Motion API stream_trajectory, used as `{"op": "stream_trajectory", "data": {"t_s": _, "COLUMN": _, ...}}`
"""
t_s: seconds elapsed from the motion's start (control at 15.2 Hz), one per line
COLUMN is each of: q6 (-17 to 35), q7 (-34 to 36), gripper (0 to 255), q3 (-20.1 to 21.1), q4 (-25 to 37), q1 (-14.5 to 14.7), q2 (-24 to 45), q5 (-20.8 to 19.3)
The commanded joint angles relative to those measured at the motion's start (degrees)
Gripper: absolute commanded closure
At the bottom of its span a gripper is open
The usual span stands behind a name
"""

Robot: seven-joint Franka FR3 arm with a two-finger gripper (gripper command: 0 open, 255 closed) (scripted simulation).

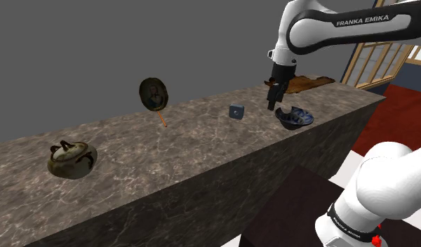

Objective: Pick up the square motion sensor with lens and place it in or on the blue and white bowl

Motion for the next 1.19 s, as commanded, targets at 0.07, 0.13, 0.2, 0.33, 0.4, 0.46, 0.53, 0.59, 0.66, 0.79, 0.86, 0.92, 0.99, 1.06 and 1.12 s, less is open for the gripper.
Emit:
{"op": "stream_trajectory", "data": {"t_s": 0.07, "q6": 3.9, "q7": -2.8, "gripper": 0, "q3": -1.9, "q4": 2.4, "q1": 0.3, "q2": 6.3, "q5": 0.1}}
{"op": "stream_trajectory", "data": {"t_s": 0.13, "q6": 5.0, "q7": -3.8, "gripper": 0, "q3": -2.6, "q4": 3.5, "q1": 0.4, "q2": 8.5, "q5": 0.3}}
{"op": "stream_trajectory", "data": {"t_s": 0.2, "q6": 6.1, "q7": -4.7, "gripper": 0, "q3": -3.2, "q4": 4.7, "q1": 0.5, "q2": 10.7, "q5": 0.5}}
{"op": "stream_trajectory", "data": {"t_s": 0.33, "q6": 7.9, "q7": -6.8, "gripper": 0, "q3": -4.3, "q4": 7.2, "q1": 0.8, "q2": 15.3, "q5": 1.2}}
{"op": "stream_trajectory", "data": {"t_s": 0.4, "q6": 8.8, "q7": -7.8, "gripper": 0, "q3": -4.9, "q4": 8.6, "q1": 0.9, "q2": 17.5, "q5": 1.7}}
{"op": "stream_trajectory", "data": {"t_s": 0.46, "q6": 9.5, "q7": -8.8, "gripper": 0, "q3": -5.4, "q4": 10.1, "q1": 1.0, "q2": 19.8, "q5": 2.2}}
{"op": "stream_trajectory", "data": {"t_s": 0.53, "q6": 10.2, "q7": -9.9, "gripper": 0, "q3": -5.9, "q4": 11.6, "q1": 1.0, "q2": 22.1, "q5": 2.8}}
{"op": "stream_trajectory", "data": {"t_s": 0.59, "q6": 10.8, "q7": -11.0, "gripper": 0, "q3": -6.3, "q4": 13.2, "q1": 1.1, "q2": 24.5, "q5": 3.4}}
{"op": "stream_trajectory", "data": {"t_s": 0.66, "q6": 11.4, "q7": -12.1, "gripper": 0, "q3": -6.7, "q4": 14.9, "q1": 1.1, "q2": 26.8, "q5": 4.1}}
{"op": "stream_trajectory", "data": {"t_s": 0.79, "q6": 12.2, "q7": -14.2, "gripper": 0, "q3": -7.4, "q4": 18.6, "q1": 1.0, "q2": 31.5, "q5": 5.6}}
{"op": "stream_trajectory", "data": {"t_s": 0.86, "q6": 12.4, "q7": -15.3, "gripper": 0, "q3": -7.6, "q4": 20.5, "q1": 0.9, "q2": 33.9, "q5": 6.4}}
{"op": "stream_trajectory", "data": {"t_s": 0.92, "q6": 12.6, "q7": -16.3, "gripper": 0, "q3": -7.8, "q4": 22.5, "q1": 0.7, "q2": 36.3, "q5": 7.2}}
{"op": "stream_trajectory", "data": {"t_s": 0.99, "q6": 12.7, "q7": -17.4, "gripper": 0, "q3": -7.9, "q4": 24.7, "q1": 0.5, "q2": 38.7, "q5": 8.1}}
{"op": "stream_trajectory", "data": {"t_s": 1.06, "q6": 12.7, "q7": -18.4, "gripper": 0, "q3": -8.0, "q4": 26.9, "q1": 0.2, "q2": 41.1, "q5": 8.9}}
{"op": "stream_trajectory", "data": {"t_s": 1.12, "q6": 12.6, "q7": -19.3, "gripper": 0, "q3": -8.0, "q4": 29.2, "q1": -0.2, "q2": 43.5, "q5": 9.8}}
